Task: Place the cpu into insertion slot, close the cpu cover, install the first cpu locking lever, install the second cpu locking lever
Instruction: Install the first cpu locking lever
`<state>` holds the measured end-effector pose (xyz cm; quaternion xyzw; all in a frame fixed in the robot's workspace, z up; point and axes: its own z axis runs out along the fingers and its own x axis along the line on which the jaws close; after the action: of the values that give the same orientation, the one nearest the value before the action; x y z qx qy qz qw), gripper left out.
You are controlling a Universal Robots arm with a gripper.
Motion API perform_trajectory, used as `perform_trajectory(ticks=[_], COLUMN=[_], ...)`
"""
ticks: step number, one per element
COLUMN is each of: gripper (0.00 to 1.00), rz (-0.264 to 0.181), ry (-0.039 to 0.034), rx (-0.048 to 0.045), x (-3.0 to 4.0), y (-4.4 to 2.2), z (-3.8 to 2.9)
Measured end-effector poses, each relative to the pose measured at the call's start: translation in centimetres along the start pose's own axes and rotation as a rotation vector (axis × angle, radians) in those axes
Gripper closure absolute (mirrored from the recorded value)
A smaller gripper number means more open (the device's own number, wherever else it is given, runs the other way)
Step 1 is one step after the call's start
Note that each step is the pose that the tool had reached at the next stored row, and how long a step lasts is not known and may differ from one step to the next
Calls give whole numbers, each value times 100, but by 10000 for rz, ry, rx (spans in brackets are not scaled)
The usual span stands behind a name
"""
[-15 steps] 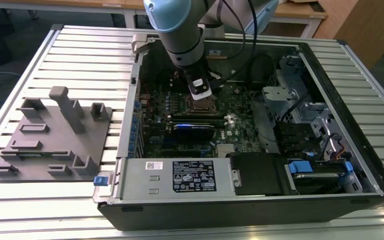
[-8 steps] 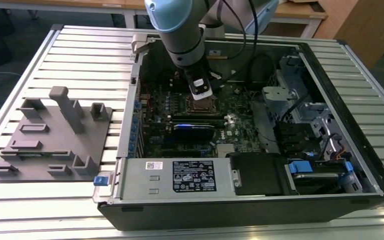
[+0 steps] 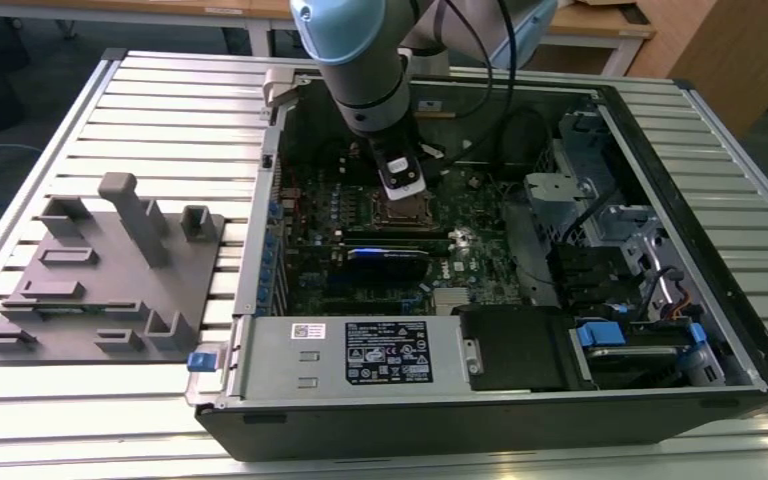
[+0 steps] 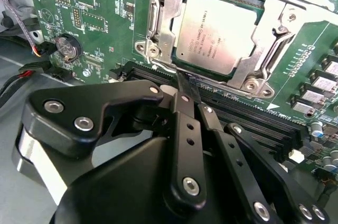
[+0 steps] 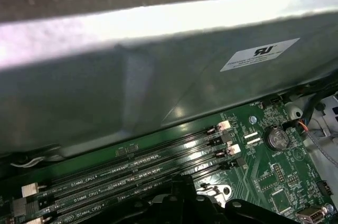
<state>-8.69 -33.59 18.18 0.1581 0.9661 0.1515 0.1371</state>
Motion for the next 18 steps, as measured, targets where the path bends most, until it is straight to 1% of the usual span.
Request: perform_trajectory(ticks=[5, 7, 12, 15, 18], gripper=[90, 90, 90, 90, 90], rz=[2, 4, 25, 48, 52], ry=[5, 5, 26, 44, 49], rx=[2, -5, -69, -134, -146], x=[-8, -8, -16, -32, -52], y=[12, 13, 15, 19, 25], z=[-34, -33, -30, -23, -17])
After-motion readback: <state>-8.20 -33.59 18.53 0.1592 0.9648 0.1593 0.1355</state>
